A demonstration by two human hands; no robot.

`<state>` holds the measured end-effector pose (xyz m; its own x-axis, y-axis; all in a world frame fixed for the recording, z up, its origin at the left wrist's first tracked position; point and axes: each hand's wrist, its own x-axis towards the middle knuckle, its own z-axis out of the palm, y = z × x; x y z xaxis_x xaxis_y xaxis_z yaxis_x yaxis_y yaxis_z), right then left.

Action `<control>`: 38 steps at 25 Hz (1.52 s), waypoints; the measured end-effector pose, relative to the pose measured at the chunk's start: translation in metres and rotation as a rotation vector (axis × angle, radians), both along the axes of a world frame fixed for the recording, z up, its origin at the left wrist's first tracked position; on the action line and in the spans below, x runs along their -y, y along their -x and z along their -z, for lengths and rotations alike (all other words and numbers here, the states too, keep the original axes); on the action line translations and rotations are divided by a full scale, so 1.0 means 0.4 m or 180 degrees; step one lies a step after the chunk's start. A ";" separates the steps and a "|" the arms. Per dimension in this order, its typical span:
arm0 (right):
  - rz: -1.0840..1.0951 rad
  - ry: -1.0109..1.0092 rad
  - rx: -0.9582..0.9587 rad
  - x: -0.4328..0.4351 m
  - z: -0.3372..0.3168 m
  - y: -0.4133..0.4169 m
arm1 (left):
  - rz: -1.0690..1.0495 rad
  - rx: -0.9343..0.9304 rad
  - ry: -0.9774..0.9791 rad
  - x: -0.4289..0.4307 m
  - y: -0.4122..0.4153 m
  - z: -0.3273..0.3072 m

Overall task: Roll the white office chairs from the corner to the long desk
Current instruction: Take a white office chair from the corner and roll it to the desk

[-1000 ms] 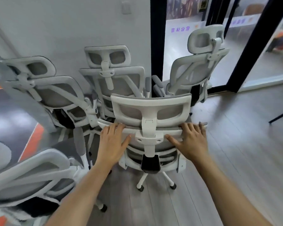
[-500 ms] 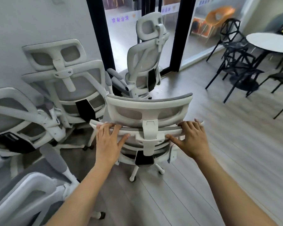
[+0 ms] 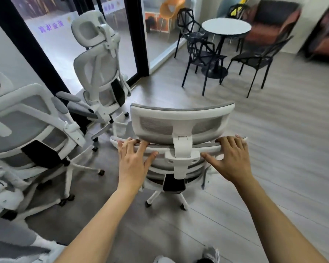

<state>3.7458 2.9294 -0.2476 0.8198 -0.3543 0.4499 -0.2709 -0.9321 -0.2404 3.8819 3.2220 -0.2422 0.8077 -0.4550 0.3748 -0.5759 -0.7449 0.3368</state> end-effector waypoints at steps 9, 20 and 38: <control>0.1490 -0.0078 0.0515 0.242 0.020 0.355 | 0.1257 -0.0103 0.0273 0.448 0.135 0.008; 0.2967 0.0041 0.0800 0.554 0.041 0.836 | 0.2795 -0.0154 0.0261 1.089 0.434 0.001; 0.5097 0.0089 0.0449 1.097 0.025 1.505 | 0.4795 -0.0347 0.0580 2.165 1.122 -0.011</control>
